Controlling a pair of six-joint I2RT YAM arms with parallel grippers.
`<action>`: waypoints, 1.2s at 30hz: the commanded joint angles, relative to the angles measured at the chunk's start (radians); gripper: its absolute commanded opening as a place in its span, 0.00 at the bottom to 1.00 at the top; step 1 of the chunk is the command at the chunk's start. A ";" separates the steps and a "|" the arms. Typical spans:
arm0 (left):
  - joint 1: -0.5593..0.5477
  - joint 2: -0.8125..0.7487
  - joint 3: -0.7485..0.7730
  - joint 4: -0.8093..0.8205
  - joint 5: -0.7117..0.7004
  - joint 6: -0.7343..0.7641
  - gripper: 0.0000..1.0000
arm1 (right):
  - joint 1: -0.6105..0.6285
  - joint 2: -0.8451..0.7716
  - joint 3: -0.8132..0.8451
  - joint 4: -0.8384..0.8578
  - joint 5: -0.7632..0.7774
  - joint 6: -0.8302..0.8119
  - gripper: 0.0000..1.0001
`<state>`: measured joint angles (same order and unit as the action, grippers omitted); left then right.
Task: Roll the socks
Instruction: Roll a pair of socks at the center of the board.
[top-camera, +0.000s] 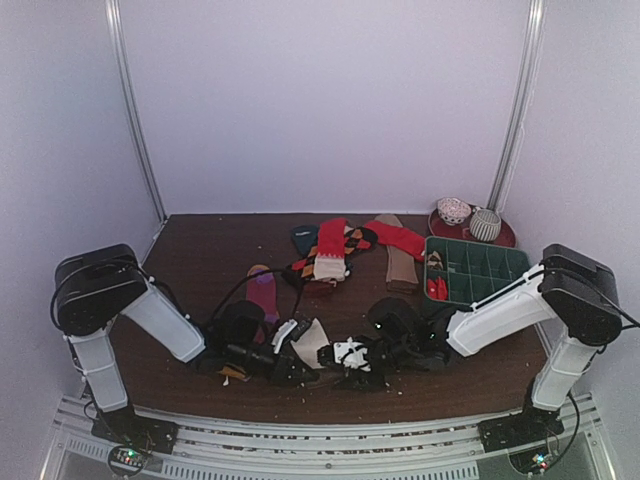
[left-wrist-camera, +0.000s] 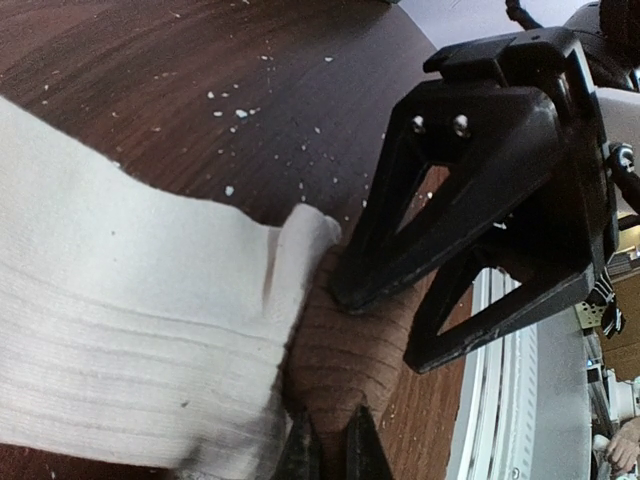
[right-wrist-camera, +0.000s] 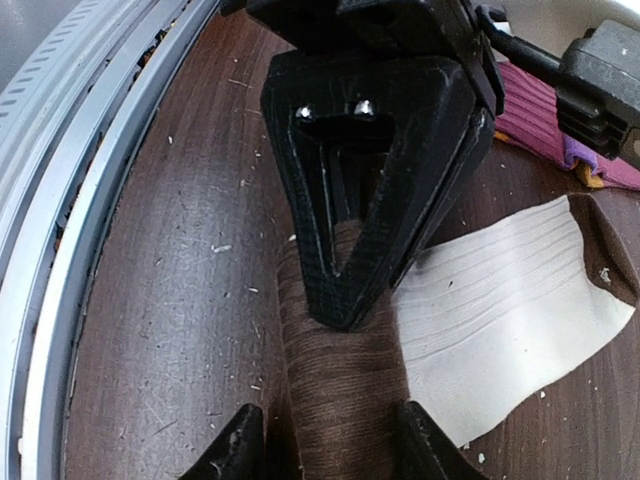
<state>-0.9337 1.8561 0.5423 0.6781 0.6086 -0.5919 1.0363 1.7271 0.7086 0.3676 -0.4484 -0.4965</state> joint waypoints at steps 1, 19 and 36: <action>0.001 0.073 -0.062 -0.384 -0.061 0.032 0.00 | 0.010 0.031 0.022 -0.038 0.037 0.009 0.41; 0.005 -0.432 0.002 -0.541 -0.491 0.287 0.63 | -0.058 0.140 0.149 -0.397 -0.205 0.406 0.18; -0.084 -0.451 -0.204 0.069 -0.408 0.541 0.70 | -0.230 0.461 0.471 -0.840 -0.465 0.514 0.18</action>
<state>-1.0046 1.3090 0.3145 0.5323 0.1623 -0.1303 0.8131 2.0880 1.2068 -0.2714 -1.0203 -0.0196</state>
